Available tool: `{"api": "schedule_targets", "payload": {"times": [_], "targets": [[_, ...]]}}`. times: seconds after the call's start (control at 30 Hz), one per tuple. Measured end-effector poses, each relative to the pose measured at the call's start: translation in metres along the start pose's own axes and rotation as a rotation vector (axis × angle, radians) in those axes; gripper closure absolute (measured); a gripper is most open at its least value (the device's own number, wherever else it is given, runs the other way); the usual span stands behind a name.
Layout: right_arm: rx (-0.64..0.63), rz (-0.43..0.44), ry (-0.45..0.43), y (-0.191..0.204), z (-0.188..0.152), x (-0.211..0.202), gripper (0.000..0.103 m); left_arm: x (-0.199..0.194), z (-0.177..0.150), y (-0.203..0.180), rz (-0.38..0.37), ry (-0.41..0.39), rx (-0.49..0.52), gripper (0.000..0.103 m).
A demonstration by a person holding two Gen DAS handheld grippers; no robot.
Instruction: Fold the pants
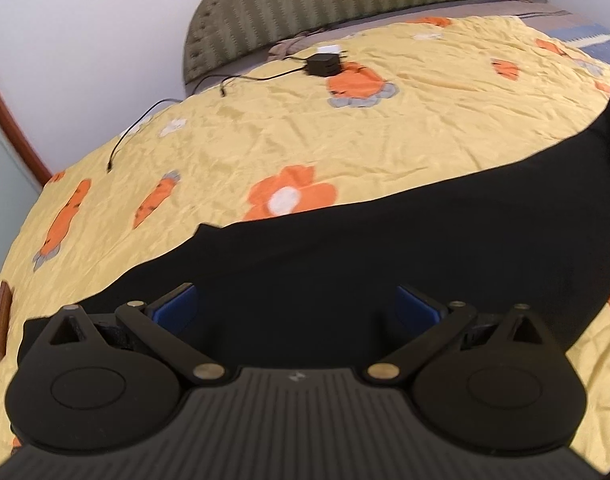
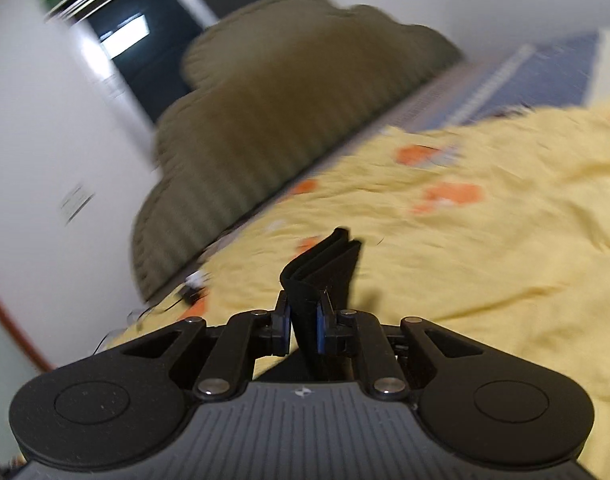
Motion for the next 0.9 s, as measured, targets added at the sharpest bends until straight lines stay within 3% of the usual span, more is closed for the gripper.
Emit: {"api": "schedule_targets", "payload": {"times": [0.23,0.43,0.6,0.9], "targets": [[-0.103,0.165,0.090,0.083,-0.030,0.014,0.092,-0.001,-0.009,0.040,0.090,-0.010,-0.060,0.000],[-0.176,0.312,0.254,0.163,-0.101,0.037,0.092,0.000,-0.015,0.076,0.138,0.004,-0.116,0.000],[-0.325,0.309,0.401,0.201,-0.166,0.050,0.092,0.003,-0.025,0.093,0.150,0.022,-0.127,0.000],[-0.477,0.277,0.439,0.216,-0.189,0.046,0.089,0.011,-0.037,0.106,0.117,0.057,-0.166,0.000]]}}
Point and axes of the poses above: each gripper's, at about its wrist camera, not at the fingertips, and x roughly the way its jaws point, y to its left, z to its top, the point moved 3 cm from there along x, roughly the way its jaws point, and after that the axes turned 4 degrees about z, right-handed, at the moved point
